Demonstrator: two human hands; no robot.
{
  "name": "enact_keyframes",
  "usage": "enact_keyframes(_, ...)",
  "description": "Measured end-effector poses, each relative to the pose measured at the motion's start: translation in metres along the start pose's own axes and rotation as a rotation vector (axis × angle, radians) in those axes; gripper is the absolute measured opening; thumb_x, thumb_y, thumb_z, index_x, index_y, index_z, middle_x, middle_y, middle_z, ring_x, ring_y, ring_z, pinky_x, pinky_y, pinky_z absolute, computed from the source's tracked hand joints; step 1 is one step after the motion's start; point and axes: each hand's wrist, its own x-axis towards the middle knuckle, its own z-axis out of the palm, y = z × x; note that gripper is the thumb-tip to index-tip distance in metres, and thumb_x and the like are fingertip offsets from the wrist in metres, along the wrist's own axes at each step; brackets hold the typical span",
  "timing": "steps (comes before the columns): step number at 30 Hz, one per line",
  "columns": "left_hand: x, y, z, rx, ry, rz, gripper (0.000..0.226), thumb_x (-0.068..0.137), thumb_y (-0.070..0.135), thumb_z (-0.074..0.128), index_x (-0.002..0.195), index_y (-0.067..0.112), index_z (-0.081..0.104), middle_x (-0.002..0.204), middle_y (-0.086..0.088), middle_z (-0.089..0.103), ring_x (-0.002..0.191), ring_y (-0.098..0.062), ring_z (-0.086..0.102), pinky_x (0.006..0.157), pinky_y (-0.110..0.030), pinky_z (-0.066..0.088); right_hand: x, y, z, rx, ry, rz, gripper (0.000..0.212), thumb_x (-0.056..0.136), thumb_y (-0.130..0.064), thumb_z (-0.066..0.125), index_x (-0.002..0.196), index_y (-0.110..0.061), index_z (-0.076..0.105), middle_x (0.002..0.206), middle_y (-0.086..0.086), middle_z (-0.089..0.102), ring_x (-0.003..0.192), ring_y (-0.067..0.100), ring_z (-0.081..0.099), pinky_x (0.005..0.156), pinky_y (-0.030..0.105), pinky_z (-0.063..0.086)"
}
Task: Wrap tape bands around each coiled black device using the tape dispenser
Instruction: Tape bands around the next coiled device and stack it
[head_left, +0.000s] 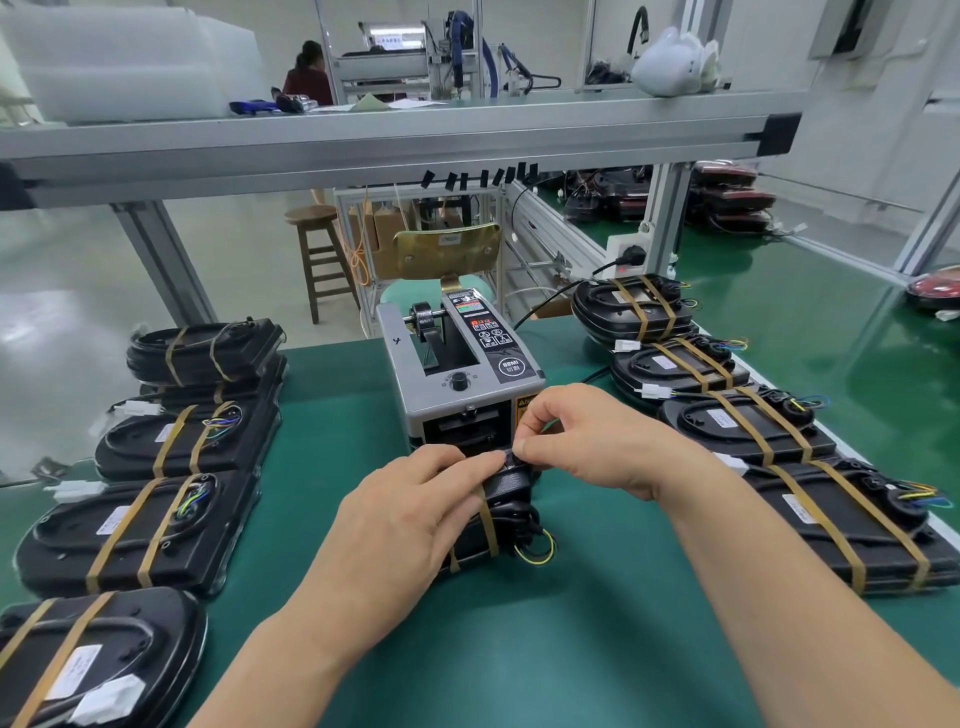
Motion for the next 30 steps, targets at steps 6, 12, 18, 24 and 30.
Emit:
enact_keyframes(6, 0.000, 0.001, -0.002, 0.006, -0.018, 0.004, 0.036, 0.098, 0.031, 0.053, 0.133, 0.041, 0.059, 0.115, 0.012, 0.060, 0.091, -0.015, 0.061, 0.074, -0.037, 0.053, 0.000, 0.000, 0.001, -0.020, 0.011, 0.004, 0.015, 0.083, -0.015, 0.064, 0.069, -0.015, 0.067, 0.091, 0.015, 0.071, 0.068, 0.016, 0.052, 0.061, 0.031, 0.043)
enact_keyframes(12, 0.000, 0.002, -0.002, 0.009, -0.038, 0.003, 0.036, 0.098, 0.035, 0.046, 0.130, 0.042, 0.060, 0.115, 0.009, 0.060, 0.090, -0.017, 0.060, 0.072, -0.038, 0.053, 0.000, 0.003, 0.003, -0.031, 0.034, 0.001, 0.012, 0.082, -0.017, 0.065, 0.070, -0.016, 0.067, 0.081, 0.003, 0.069, 0.068, 0.015, 0.055, 0.058, 0.028, 0.045)
enact_keyframes(18, 0.002, 0.003, -0.003, 0.005, -0.040, 0.005, 0.036, 0.098, 0.037, 0.044, 0.130, 0.042, 0.061, 0.113, 0.009, 0.059, 0.088, -0.016, 0.059, 0.071, -0.037, 0.053, -0.001, 0.012, 0.003, 0.068, 0.099, 0.028, 0.006, 0.075, -0.021, 0.066, 0.071, -0.018, 0.068, 0.082, 0.008, 0.072, 0.084, 0.031, 0.069, 0.081, 0.049, 0.057)
enact_keyframes(24, 0.001, 0.001, -0.002, 0.004, -0.012, 0.024, 0.034, 0.099, 0.030, 0.052, 0.129, 0.041, 0.062, 0.113, 0.007, 0.059, 0.088, -0.017, 0.059, 0.070, -0.037, 0.053, 0.000, 0.019, 0.016, 0.292, 0.195, 0.057, 0.035, 0.071, -0.048, 0.070, 0.084, -0.016, 0.065, 0.085, 0.001, 0.071, 0.082, 0.019, 0.073, 0.085, 0.047, 0.059)
enact_keyframes(30, 0.001, -0.001, -0.001, -0.034, 0.019, 0.046, 0.031, 0.095, 0.030, 0.053, 0.122, 0.034, 0.068, 0.111, 0.008, 0.063, 0.088, -0.015, 0.063, 0.070, -0.034, 0.055, 0.002, 0.028, 0.038, 0.352, 0.238, 0.045, 0.024, 0.079, -0.036, 0.081, 0.089, -0.020, 0.066, 0.085, 0.002, 0.069, 0.072, 0.010, 0.061, 0.064, 0.027, 0.056)
